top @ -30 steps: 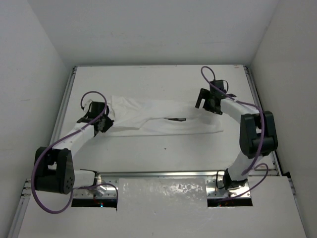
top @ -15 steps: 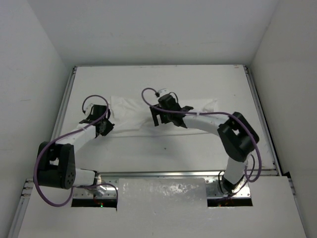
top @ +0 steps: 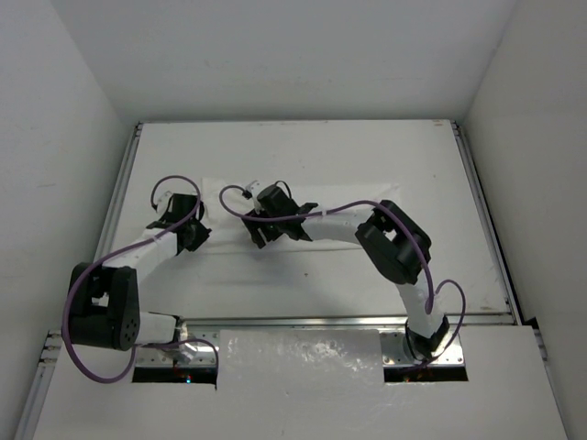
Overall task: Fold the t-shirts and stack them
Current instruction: Fold the other side of the tshirt into a rectangle
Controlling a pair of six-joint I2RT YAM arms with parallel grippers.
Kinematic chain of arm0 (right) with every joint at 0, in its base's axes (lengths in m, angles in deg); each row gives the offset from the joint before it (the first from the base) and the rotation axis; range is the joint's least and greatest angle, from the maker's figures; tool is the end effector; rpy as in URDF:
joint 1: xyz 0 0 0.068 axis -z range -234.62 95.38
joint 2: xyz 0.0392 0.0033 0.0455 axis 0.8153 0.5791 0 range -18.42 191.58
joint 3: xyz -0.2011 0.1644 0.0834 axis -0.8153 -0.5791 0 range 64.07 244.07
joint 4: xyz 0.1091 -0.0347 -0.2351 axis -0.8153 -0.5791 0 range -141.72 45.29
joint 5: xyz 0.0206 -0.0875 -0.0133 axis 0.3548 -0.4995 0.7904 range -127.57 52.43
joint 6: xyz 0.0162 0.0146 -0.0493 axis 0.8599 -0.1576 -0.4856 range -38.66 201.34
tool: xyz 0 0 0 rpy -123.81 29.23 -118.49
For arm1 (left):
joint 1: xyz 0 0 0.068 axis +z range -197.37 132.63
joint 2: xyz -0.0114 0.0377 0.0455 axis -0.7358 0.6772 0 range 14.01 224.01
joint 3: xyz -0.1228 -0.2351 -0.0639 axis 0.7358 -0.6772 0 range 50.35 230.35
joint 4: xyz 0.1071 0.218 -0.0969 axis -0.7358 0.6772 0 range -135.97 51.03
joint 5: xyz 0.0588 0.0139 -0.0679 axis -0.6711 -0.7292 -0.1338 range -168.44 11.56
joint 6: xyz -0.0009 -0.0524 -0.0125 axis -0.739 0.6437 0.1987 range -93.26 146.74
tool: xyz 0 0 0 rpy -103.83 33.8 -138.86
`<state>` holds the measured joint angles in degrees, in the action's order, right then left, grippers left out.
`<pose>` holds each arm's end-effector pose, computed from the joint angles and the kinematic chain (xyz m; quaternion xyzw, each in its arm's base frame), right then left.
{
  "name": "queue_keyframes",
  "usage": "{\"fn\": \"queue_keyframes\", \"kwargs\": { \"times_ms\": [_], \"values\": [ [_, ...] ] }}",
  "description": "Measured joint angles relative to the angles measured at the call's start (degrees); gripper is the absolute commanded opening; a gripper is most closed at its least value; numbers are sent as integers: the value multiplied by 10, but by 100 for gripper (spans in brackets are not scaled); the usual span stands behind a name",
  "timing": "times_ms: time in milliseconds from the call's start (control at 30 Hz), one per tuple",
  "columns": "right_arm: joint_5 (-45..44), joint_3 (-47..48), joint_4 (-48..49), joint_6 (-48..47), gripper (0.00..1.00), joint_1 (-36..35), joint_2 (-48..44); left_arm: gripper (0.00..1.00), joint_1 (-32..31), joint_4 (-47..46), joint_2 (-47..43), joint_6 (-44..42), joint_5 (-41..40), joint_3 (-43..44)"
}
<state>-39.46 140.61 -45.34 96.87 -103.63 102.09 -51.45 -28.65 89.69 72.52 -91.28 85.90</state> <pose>0.2959 0.3389 0.1371 -0.2597 0.8851 0.1932 0.3344 0.2392 -0.0091 0.1657 -0.3689 0.8803 -0.0200 0.2978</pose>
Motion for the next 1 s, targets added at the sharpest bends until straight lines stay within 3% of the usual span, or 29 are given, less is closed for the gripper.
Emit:
{"fn": "queue_keyframes", "kwargs": {
  "times_ms": [233, 433, 467, 533, 567, 633, 667, 700, 967, 1000],
  "values": [
    [16, 0, 17, -1, 67, -9, 1, 0, 0, -2, 0, 0, 0, 0],
    [13, 10, 20, 3, 56, -25, 12, 0, 0, -2, -1, 4, 0, 0],
    [10, 22, 19, 4, 48, -27, 22, 0, 0, -2, -3, 4, 0, -1],
    [2, 44, 21, 3, 41, -30, 43, 0, 0, -2, -9, 6, 0, -2],
    [-5, 47, 21, 3, 31, -31, 49, 0, 0, -2, -14, 7, 0, -4],
    [-16, 47, 23, 5, 25, -30, 49, 0, 0, 0, -22, 8, 0, -4],
    [-20, 47, 23, 5, 11, -30, 49, 0, 0, 1, -26, 8, 0, -4],
    [-23, 47, 22, 3, 8, -29, 49, 0, 0, 1, -29, 8, 0, -4],
    [-45, 28, 22, 4, 4, -30, 30, 0, 0, 3, -63, 10, 10, -4],
    [-45, 25, 20, 3, 0, -30, 24, 0, 0, 3, -67, 10, 13, -4]
  ]
}}
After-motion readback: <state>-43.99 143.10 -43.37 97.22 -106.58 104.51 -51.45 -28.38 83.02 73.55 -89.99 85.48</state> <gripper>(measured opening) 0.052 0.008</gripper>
